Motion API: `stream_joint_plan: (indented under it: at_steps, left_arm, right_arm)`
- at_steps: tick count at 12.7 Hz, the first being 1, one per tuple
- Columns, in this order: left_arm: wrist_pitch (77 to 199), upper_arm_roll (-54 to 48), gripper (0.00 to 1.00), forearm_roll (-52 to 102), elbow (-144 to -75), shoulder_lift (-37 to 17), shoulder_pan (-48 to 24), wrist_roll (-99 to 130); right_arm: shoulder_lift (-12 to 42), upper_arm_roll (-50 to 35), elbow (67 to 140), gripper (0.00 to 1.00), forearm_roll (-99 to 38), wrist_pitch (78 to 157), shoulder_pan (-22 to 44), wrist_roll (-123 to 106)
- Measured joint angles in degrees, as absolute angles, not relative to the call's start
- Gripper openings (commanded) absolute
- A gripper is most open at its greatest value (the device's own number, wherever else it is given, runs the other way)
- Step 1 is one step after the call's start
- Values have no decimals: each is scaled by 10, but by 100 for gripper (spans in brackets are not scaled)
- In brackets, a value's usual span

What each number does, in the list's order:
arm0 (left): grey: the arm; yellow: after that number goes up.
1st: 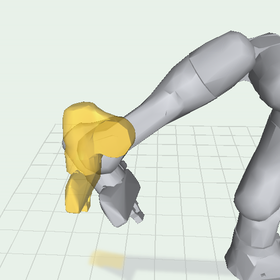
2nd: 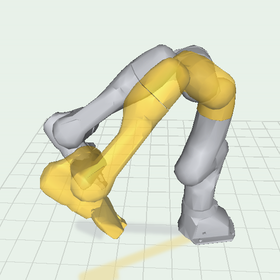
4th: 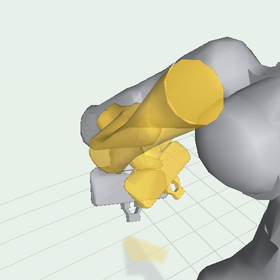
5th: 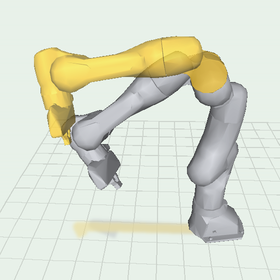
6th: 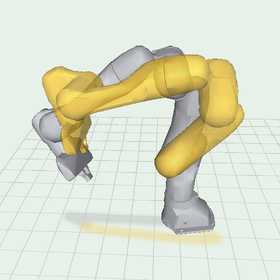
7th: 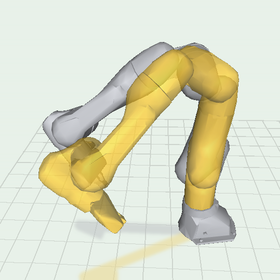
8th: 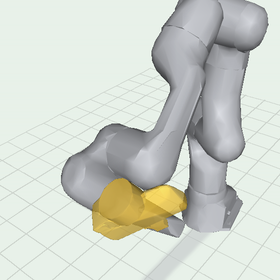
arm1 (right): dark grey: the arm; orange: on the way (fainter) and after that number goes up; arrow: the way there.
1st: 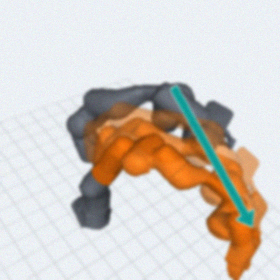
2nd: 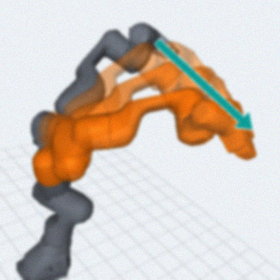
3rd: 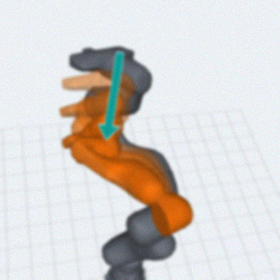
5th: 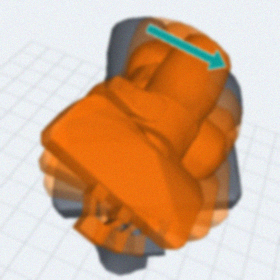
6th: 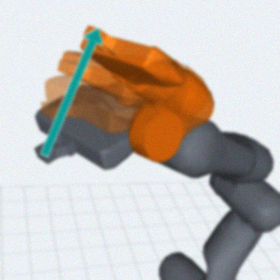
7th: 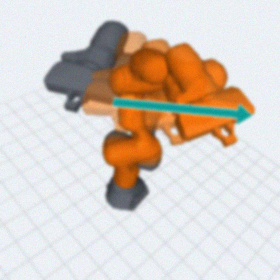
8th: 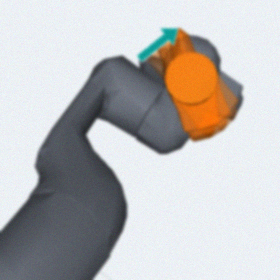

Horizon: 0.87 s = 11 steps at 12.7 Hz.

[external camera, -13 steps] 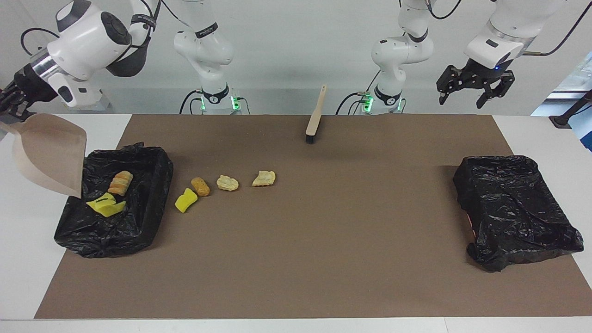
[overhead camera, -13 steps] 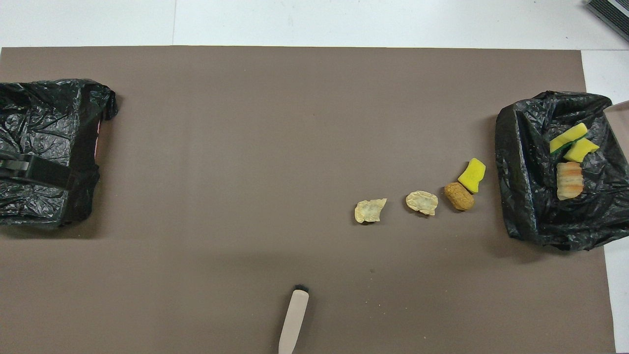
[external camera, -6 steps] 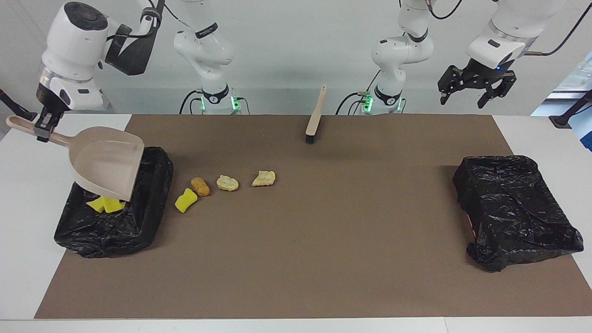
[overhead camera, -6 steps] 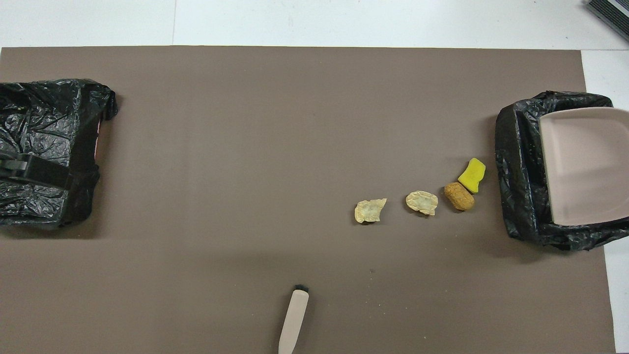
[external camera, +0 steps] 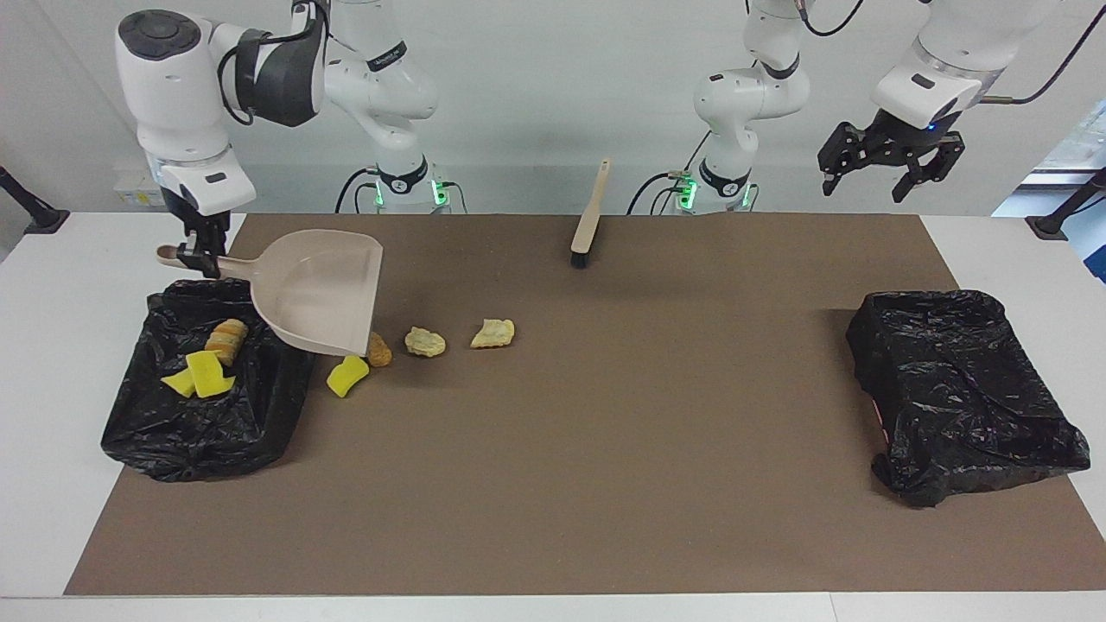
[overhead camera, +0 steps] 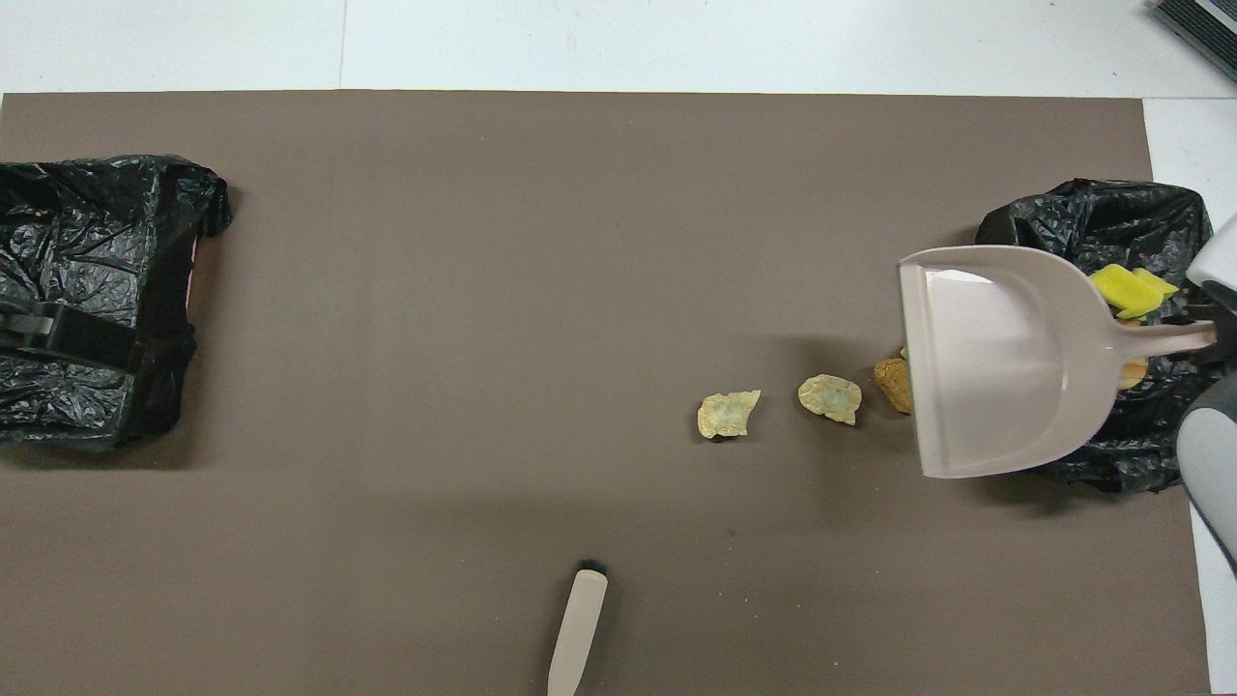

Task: Sweep and dump trash in bin
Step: 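Bring the empty dustpan back to the table center with the right gripper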

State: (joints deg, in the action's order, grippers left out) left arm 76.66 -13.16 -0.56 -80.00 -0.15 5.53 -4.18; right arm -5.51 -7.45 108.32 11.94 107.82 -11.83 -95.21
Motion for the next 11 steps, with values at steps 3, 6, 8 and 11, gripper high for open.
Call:
stream_joint_plan:
  at_steps: [3, 6, 8, 11]
  left_arm:
    - [767, -132, 100, -6, -800, -1, 55, -42]
    - [767, -132, 100, -6, -800, -1, 55, -42]
    - [767, -132, 100, -6, -800, -1, 55, -42]
    - [767, -132, 100, -6, -800, -1, 55, -42]
  right_arm:
    - [-28, -76, 1086, 0, 48, 1081, -60, -865]
    - [2, -77, 1086, 0, 35, 1102, 19, -651]
    - [20, -77, 1086, 0, 34, 1122, 56, -493]
    - [41, -77, 1078, 0, 34, 1142, 103, -293]
